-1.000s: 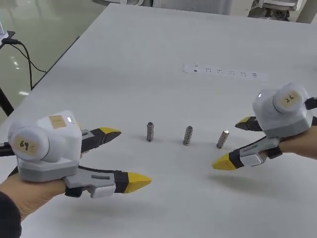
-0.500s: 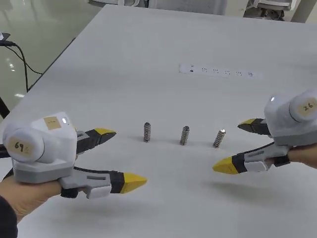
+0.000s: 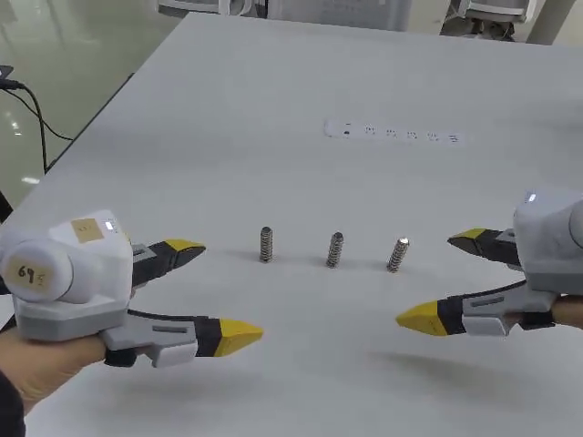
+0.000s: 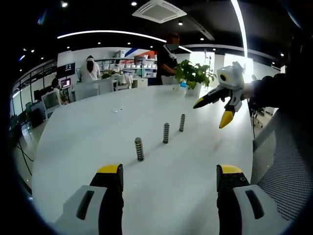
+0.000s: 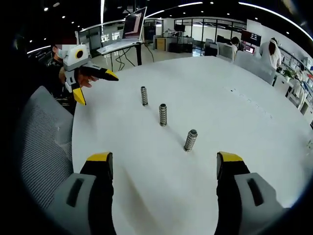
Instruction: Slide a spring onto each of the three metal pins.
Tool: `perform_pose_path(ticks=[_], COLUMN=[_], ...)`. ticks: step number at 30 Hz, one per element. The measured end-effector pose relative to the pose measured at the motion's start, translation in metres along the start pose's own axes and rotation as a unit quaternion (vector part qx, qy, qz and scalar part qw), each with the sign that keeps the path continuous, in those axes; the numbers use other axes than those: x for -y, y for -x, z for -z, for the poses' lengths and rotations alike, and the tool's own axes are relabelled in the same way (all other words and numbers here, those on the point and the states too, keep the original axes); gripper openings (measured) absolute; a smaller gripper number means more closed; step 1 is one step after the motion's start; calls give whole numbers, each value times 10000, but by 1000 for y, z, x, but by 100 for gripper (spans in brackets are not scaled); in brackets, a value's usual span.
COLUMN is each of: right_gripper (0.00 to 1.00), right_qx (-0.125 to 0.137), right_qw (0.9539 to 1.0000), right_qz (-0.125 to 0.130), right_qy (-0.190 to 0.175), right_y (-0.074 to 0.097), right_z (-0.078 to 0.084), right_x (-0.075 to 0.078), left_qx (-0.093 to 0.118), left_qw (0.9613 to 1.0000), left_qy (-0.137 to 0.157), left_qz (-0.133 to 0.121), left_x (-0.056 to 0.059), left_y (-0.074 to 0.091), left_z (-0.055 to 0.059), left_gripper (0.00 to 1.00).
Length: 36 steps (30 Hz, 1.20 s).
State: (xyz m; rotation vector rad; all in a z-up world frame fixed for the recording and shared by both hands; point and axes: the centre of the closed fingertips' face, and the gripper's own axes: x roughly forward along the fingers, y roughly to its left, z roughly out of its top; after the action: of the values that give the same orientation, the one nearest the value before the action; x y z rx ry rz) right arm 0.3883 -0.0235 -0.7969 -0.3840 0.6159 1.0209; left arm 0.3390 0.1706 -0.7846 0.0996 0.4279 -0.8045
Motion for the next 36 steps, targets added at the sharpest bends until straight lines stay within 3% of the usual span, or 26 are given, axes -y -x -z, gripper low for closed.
perform_pose_path(ticks=[22, 30, 36], right_gripper=[88, 89, 89], right_qx=[460, 621, 887], right_qw=[9978, 9971, 9951], right_qz=[306, 246, 231], right_qy=[-355, -369, -363], right_y=[20, 18, 19], right_z=[9, 13, 10], right_x=[-4, -9, -9], left_qx=[-5, -6, -14], left_qw=[10000, 10000, 10000], left_qy=[32, 51, 75], left_qz=[-33, -44, -62], left_x=[-2, -1, -1], left_y=[2, 3, 4], left_z=[3, 5, 7], left_gripper=[77, 77, 77])
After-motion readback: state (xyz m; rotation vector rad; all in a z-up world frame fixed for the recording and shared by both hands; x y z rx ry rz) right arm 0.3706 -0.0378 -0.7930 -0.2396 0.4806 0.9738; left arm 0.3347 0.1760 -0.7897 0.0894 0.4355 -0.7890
